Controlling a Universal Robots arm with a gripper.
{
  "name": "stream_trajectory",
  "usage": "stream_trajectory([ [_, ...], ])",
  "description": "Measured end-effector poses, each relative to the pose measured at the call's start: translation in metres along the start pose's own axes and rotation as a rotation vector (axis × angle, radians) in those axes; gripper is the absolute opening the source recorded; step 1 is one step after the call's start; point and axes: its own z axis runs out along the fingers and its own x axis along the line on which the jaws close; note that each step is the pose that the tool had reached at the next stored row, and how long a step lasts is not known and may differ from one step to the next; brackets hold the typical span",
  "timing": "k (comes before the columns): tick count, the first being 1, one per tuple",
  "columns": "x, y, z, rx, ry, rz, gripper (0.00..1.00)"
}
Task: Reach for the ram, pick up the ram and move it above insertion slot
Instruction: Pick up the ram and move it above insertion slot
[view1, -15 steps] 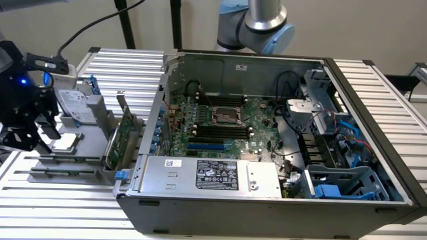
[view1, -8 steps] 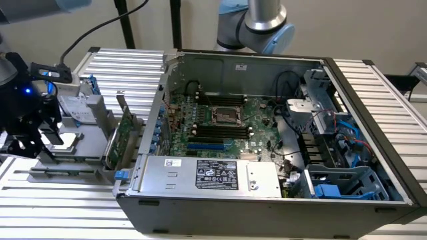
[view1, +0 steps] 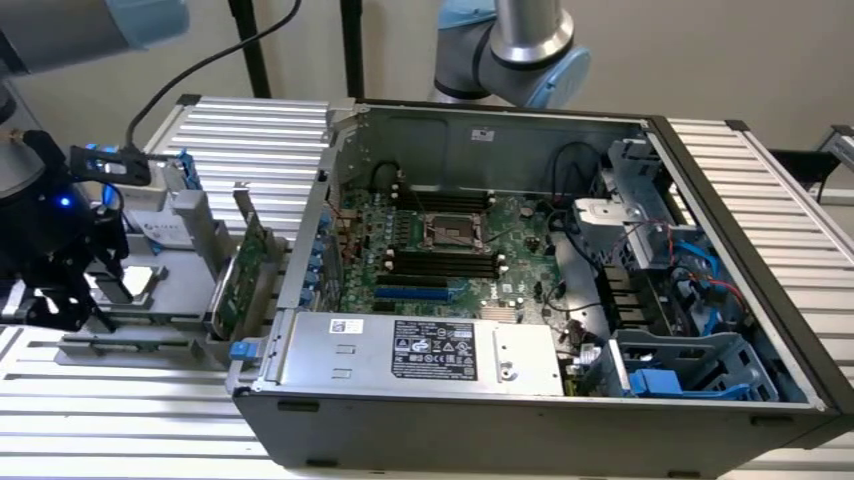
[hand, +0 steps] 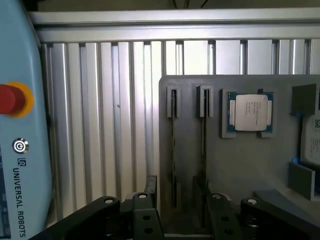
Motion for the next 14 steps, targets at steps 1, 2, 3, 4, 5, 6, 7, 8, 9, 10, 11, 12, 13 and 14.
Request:
stream_trajectory([
  [1, 0.001, 0.0, 0.0018, 0.0001, -0.0004, 0.0, 0.42],
  [2, 0.001, -0.0001, 0.0035, 0.0, -0.0007, -0.001, 0.42],
  [3, 0.001, -0.0001, 0.0054, 0.0, -0.0011, -0.002, 0.42],
  [4, 0.002, -0.0001, 0.0073, 0.0, -0.0015, -0.002, 0.42],
  [5, 0.002, -0.0001, 0.0091, 0.0, -0.0017, -0.003, 0.42],
  [6, 0.003, -0.0001, 0.0108, -0.0002, -0.002, -0.004, 0.42],
  [7, 0.003, -0.0001, 0.0127, -0.0001, -0.0023, -0.005, 0.42],
  [8, 0.003, -0.0001, 0.0146, 0.0, -0.0027, -0.005, 0.42],
  [9, 0.004, -0.0001, 0.0164, -0.0001, -0.003, -0.006, 0.42],
  [10, 0.004, -0.0001, 0.0181, -0.0001, -0.0032, -0.007, 0.42],
  [11, 0.004, -0.0001, 0.0199, -0.0001, -0.0034, -0.008, 0.42],
  [12, 0.005, -0.0001, 0.0218, 0.0, -0.0038, -0.008, 0.42],
  [13, 0.005, -0.0001, 0.0236, -0.0001, -0.0041, -0.009, 0.42],
  [14, 0.005, -0.0001, 0.0253, -0.0001, -0.0044, -0.009, 0.42],
])
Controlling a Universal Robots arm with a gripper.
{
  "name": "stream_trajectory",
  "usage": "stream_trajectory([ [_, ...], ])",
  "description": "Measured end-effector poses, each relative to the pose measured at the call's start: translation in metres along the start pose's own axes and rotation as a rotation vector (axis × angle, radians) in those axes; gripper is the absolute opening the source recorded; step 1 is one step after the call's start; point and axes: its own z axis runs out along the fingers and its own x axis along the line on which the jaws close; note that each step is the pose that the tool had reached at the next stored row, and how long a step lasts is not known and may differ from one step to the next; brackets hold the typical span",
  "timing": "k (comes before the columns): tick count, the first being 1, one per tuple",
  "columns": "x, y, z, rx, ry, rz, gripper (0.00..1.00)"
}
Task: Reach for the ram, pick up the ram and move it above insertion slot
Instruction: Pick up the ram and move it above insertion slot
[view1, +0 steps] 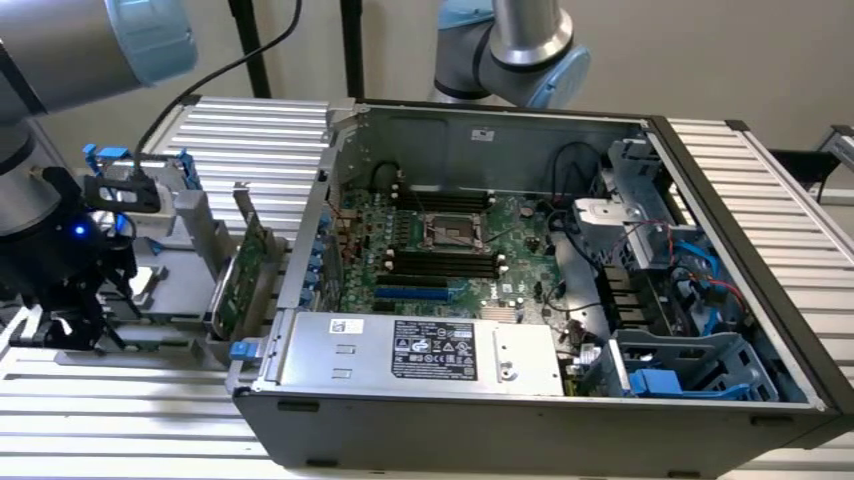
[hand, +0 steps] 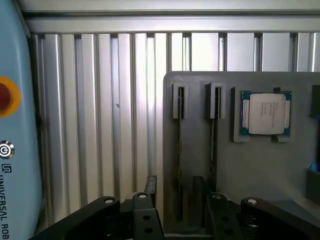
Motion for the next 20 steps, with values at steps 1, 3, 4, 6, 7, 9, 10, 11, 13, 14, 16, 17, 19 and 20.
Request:
stream_trajectory([
  [1, 0.0, 0.0, 0.002, 0.0, -0.0004, 0.0, 0.42],
  [3, 0.001, 0.0, 0.0055, -0.0001, -0.001, -0.001, 0.42],
  [4, 0.001, 0.0, 0.0073, -0.0001, -0.0012, -0.001, 0.42],
  [6, 0.001, 0.0, 0.011, 0.0, -0.0021, -0.001, 0.42],
  [7, 0.001, 0.0, 0.0127, 0.0001, -0.0026, -0.001, 0.42],
  [9, 0.001, 0.0, 0.0164, 0.0003, -0.0035, -0.001, 0.42],
  [10, 0.001, 0.0, 0.0183, 0.0005, -0.0041, -0.001, 0.42],
  [11, 0.001, 0.0001, 0.0201, 0.0006, -0.0046, -0.001, 0.42],
  [13, 0.001, 0.0001, 0.0235, 0.0009, -0.0057, -0.002, 0.42],
  [14, 0.001, 0.0001, 0.0247, 0.0011, -0.0064, -0.002, 0.42],
  [16, 0.001, 0.0002, 0.0264, 0.0011, -0.0073, -0.002, 0.42],
  [17, 0.001, 0.0003, 0.0268, 0.001, -0.0073, -0.003, 0.42],
  [19, 0.001, 0.0004, 0.0273, 0.001, -0.0075, -0.004, 0.42],
  [20, 0.0, 0.0006, 0.0275, 0.0011, -0.0076, -0.004, 0.42],
])
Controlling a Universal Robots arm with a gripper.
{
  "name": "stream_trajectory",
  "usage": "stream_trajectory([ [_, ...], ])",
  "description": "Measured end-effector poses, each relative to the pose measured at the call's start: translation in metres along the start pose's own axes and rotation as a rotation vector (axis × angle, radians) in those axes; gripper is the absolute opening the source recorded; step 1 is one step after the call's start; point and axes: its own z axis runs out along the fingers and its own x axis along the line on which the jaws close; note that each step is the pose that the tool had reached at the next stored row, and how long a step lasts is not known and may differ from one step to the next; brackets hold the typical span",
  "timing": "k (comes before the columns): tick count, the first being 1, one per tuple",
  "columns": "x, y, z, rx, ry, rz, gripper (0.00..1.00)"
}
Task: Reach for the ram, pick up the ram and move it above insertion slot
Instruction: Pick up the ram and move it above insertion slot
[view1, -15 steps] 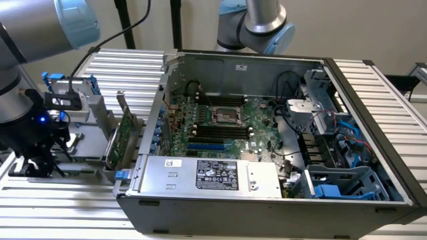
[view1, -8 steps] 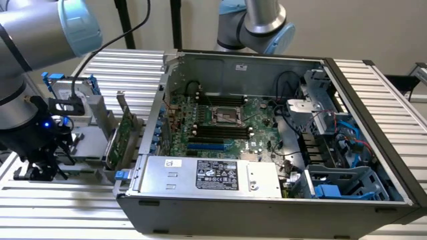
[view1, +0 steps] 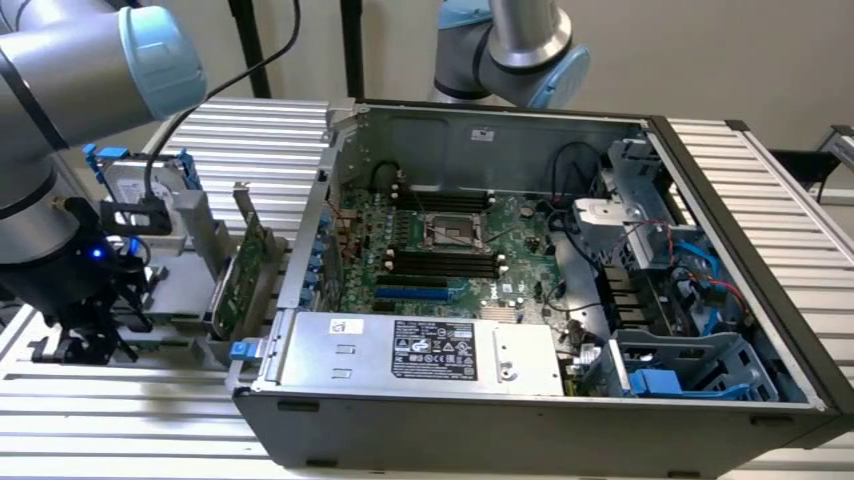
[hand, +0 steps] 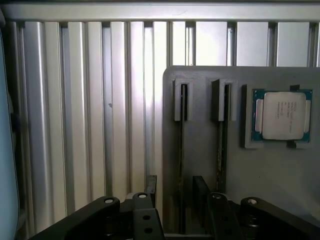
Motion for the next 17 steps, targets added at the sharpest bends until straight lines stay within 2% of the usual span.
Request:
stream_trajectory([
  [10, -0.0044, 0.004, 0.0031, -0.0008, -0.0014, -0.004, 0.42],
  [17, -0.0051, 0.0053, 0.0071, -0.005, -0.002, -0.007, 0.42],
])
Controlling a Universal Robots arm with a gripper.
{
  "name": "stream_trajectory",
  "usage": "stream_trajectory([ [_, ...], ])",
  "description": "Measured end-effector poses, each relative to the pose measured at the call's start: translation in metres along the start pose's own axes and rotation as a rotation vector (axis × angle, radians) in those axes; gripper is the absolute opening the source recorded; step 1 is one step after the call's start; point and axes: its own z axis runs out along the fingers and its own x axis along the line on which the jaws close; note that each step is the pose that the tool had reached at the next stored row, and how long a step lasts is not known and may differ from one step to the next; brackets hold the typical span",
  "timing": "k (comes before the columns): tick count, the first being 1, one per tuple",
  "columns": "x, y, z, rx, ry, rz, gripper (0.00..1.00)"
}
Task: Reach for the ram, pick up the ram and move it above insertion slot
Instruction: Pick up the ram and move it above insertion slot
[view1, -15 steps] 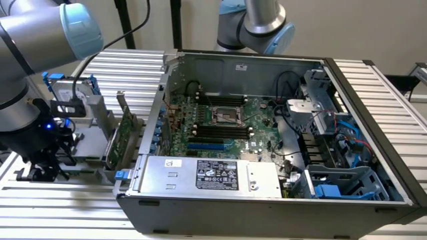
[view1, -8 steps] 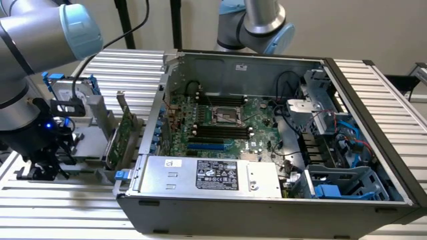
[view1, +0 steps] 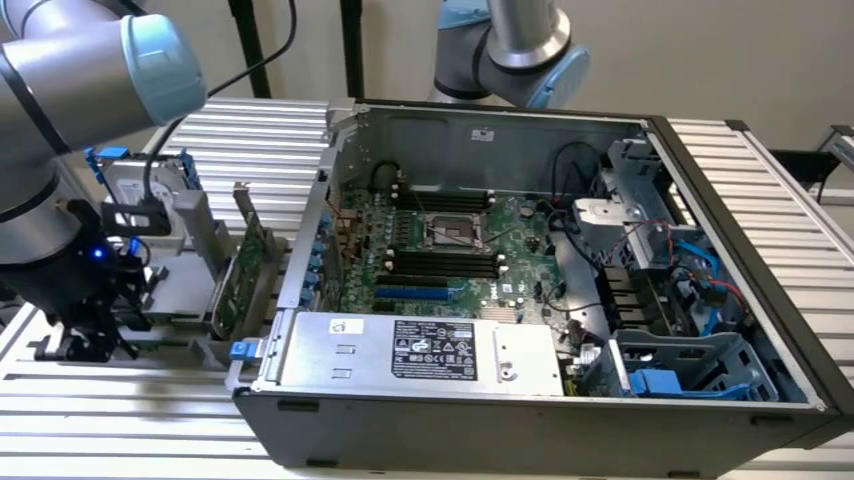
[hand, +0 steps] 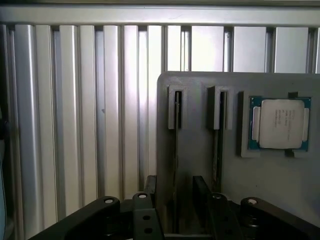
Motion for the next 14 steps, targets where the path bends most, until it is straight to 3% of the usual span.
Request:
stream_trajectory([
  [6, 0.0, 0.0, 0.0036, -0.0064, -0.0019, -0.002, 0.4],
  [7, 0.0, 0.0, 0.004, -0.0068, -0.0023, -0.002, 0.33],
  [12, -0.0001, 0.0, 0.0055, -0.0087, -0.0037, -0.002, 0.31],
  [13, -0.0003, -0.0001, 0.0057, -0.0088, -0.004, -0.002, 0.24],
  [14, -0.0005, -0.0001, 0.0058, -0.0091, -0.004, -0.002, 0.24],
])
